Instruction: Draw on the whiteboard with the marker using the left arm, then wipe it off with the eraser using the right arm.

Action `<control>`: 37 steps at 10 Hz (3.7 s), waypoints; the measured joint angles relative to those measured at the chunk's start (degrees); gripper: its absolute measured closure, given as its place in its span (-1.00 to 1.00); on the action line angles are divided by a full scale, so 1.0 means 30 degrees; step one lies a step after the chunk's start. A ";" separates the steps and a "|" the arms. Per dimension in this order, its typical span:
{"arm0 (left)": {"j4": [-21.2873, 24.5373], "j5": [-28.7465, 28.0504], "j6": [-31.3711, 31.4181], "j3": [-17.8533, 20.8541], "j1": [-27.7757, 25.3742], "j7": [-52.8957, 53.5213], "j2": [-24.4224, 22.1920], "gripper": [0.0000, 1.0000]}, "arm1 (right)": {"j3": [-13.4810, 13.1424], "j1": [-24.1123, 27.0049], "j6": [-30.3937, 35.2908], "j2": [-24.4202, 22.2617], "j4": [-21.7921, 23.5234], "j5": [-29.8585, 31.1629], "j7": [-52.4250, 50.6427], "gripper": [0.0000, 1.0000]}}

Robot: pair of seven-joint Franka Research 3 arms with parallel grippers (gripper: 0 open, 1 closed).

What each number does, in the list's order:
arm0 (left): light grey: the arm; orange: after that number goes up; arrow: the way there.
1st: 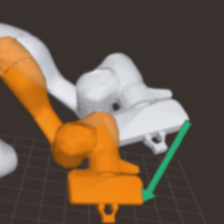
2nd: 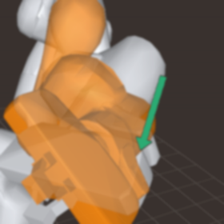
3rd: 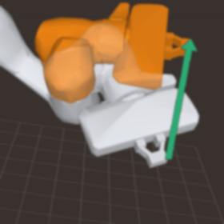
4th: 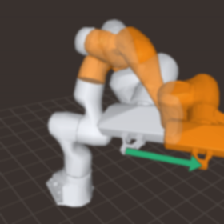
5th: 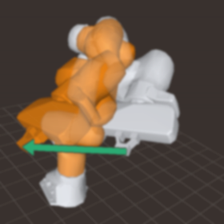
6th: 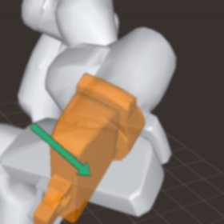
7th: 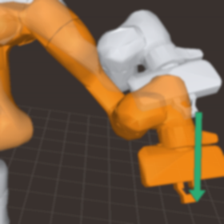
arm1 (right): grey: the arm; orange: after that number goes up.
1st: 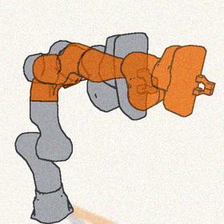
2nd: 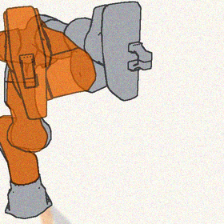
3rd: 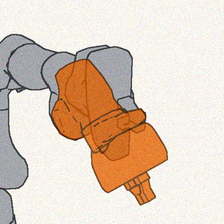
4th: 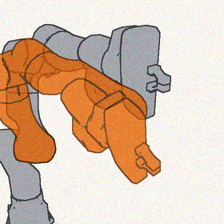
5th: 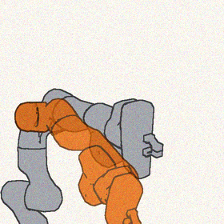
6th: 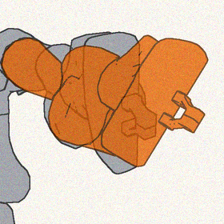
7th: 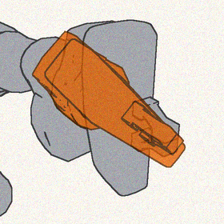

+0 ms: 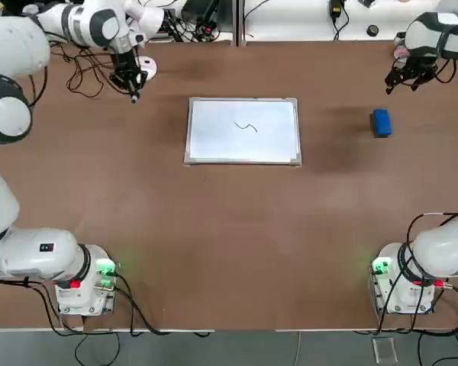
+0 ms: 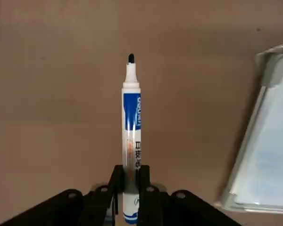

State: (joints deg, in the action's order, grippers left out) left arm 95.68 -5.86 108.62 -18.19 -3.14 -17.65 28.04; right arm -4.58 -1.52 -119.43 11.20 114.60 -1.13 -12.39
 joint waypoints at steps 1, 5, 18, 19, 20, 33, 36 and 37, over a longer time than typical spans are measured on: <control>0.0994 -0.0106 0.1091 0.0006 -0.0418 0.0868 -0.0381 0.65 | 0.0014 -0.0010 -0.0324 -0.0017 0.0258 0.0000 -0.0141 -1.00; 0.5010 -0.0575 0.5931 0.0047 -0.1789 0.2763 -0.1331 0.65 | -0.0034 0.0135 -0.2918 -0.0011 0.1744 0.0014 -0.1211 -1.00; 0.9254 -0.1765 1.1830 0.0206 -0.2656 0.2681 -0.0506 0.43 | -0.0128 0.1131 -0.9473 0.1671 0.4579 -0.0021 -0.1741 -0.98; 0.9239 -0.1768 1.1847 0.0206 -0.2657 0.2681 -0.0434 0.30 | -0.0129 0.1233 -0.9717 0.1789 0.4662 -0.0024 -0.1736 -0.99; 0.9208 -0.1768 1.1850 0.0207 -0.2658 0.2681 -0.0369 0.15 | -0.0130 0.1289 -0.9996 0.1924 0.4760 -0.0051 -0.1674 -0.98; 0.2277 -0.1790 0.4589 0.0056 -0.2674 0.2808 -0.2312 -1.00 | 0.0078 0.1003 -1.1992 0.3128 0.5072 -0.0672 -0.0225 -0.98; 0.0499 -0.1789 0.2837 0.0008 -0.2675 0.2832 -0.4319 -1.00 | 0.0088 0.0887 -1.2132 0.3346 0.5069 -0.0746 0.0050 -0.98; 0.0249 -0.1789 0.2286 -0.0046 -0.2664 0.2837 -0.5060 -1.00 | 0.0091 0.0794 -1.2155 0.3371 0.5067 -0.0756 0.0232 -0.98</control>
State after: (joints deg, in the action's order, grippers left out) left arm 96.43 -11.23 115.48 -18.33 -11.13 -9.14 12.86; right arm -4.31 0.86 -155.90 21.31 129.80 -3.39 -11.70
